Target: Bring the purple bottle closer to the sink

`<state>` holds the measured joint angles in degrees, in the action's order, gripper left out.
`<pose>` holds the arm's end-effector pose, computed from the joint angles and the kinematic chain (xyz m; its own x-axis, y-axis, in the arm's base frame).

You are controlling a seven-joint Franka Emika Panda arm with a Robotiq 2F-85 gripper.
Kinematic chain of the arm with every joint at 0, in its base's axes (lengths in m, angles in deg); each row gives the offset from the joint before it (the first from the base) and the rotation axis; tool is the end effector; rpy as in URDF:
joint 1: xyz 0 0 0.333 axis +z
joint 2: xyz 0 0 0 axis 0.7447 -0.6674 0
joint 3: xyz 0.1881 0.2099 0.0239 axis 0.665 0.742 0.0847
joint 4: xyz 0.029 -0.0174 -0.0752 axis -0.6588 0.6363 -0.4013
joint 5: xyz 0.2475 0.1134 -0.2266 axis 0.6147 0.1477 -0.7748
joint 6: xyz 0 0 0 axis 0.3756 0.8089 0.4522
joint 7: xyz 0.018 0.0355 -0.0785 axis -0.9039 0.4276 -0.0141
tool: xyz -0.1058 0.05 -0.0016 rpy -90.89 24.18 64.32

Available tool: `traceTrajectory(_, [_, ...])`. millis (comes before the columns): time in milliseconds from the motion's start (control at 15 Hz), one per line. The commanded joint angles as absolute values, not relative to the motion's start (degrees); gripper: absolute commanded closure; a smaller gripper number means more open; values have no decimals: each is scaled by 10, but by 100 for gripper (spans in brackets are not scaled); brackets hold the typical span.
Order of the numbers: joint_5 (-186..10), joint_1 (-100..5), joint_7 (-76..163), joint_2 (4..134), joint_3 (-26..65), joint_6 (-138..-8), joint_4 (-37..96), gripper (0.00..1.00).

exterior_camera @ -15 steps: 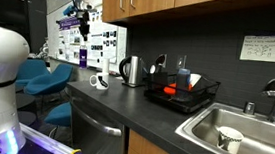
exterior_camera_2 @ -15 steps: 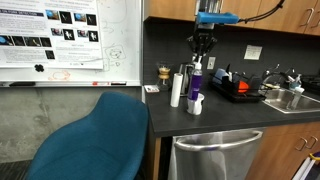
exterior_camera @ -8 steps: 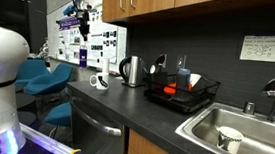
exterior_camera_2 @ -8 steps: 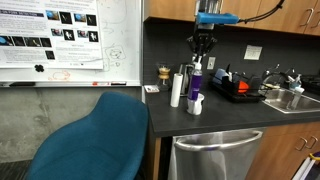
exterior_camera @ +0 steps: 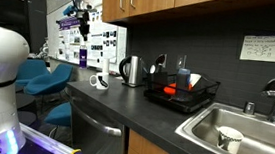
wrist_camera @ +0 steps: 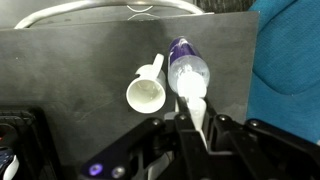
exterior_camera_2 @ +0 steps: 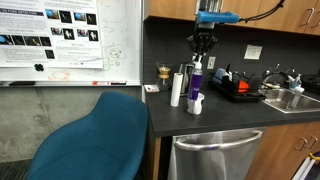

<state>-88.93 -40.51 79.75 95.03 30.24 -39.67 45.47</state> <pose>0.4647 0.1135 0.5418 0.8954 -0.4373 0.0841 -0.4416 -0.8963 0.0407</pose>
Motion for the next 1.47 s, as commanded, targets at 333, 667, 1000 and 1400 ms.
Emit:
traceTrajectory(333, [-890, -417, 792, 953, 312, -396, 458, 96])
traceTrajectory(667, [-897, -426, 769, 971, 304, -387, 471, 96])
traceTrajectory(1000, [-893, -455, 740, 1017, 287, -395, 518, 96])
traceTrajectory(1400, [-890, -507, 714, 1081, 249, -413, 592, 96])
